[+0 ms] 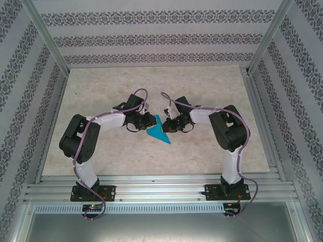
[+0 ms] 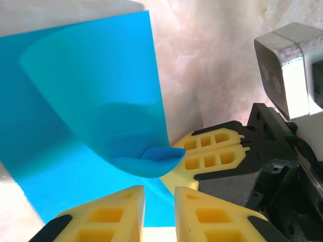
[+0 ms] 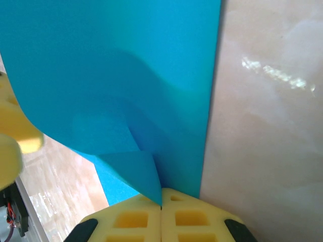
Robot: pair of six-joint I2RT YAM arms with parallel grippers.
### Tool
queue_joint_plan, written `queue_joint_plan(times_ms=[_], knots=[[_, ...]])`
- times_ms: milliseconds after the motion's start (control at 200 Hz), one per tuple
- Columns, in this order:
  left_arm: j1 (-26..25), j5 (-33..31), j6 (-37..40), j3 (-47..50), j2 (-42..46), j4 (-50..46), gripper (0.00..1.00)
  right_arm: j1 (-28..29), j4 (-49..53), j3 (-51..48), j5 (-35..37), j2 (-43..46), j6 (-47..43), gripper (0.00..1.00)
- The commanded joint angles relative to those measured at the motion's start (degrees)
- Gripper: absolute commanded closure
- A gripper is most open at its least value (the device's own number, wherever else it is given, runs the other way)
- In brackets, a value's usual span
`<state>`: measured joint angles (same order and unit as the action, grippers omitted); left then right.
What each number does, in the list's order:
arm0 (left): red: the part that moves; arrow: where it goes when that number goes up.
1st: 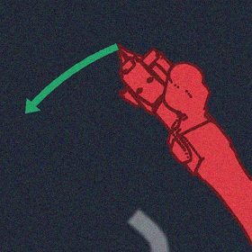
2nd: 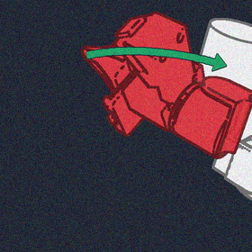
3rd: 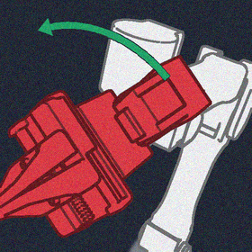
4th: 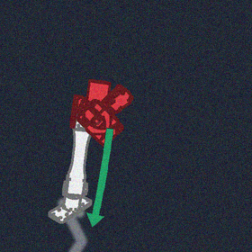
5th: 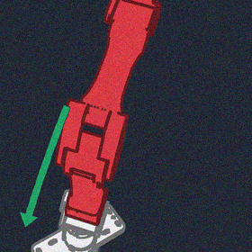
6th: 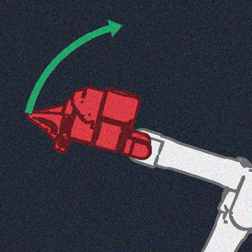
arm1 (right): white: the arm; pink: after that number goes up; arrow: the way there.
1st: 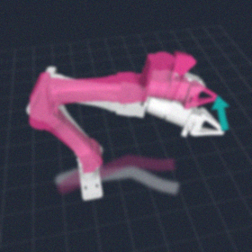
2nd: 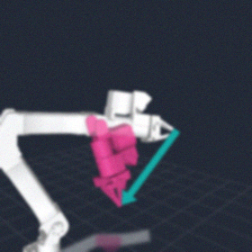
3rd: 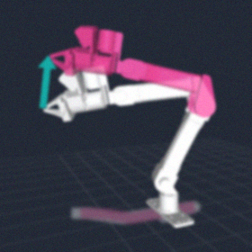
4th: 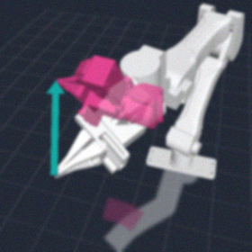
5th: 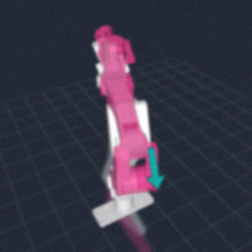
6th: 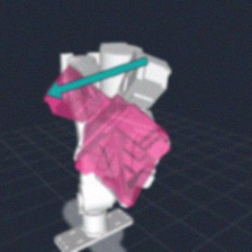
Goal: Fold a paper plane with a square sheet of paper (fold left side to right side)
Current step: Fourth fold the wing at the center of the table.
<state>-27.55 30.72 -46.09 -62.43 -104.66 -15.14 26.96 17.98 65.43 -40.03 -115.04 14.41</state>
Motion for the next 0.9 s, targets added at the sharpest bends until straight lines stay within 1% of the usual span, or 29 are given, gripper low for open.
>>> queue_joint_plan(times_ms=[0,170,490,619,739,894], knots=[[-1.5,2.8,-1.3,-2.3,-2.9,3.4,0.78,-0.4,0.2,-0.5,2.5,-1.3,-1.1,0.94],[-2.5,3.2,-1.7,-4.1,-5.1,4.2,0.8,-0.3,0.3,-0.3,2.7,-1.4,-0.9,0.94],[-3.5,1.3,-3.0,-2.3,-7.6,5.4,0.83,-0.3,1.0,-0.1,3.0,-1.5,-0.9,0.93],[-3.4,0.6,-3.2,-1.0,-7.3,5.7,0.85,-0.3,1.1,-0.2,3.0,-1.4,-0.7,0.93],[-3.4,-0.7,-3.3,0.9,-5.6,6.2,0.89,-0.4,1.1,-0.1,3.2,-1.5,-0.6,0.93],[-3.3,-2.0,-2.9,2.1,-3.3,5.8,0.89,-0.4,1.4,0.1,3.2,-1.6,-0.6,0.93]])
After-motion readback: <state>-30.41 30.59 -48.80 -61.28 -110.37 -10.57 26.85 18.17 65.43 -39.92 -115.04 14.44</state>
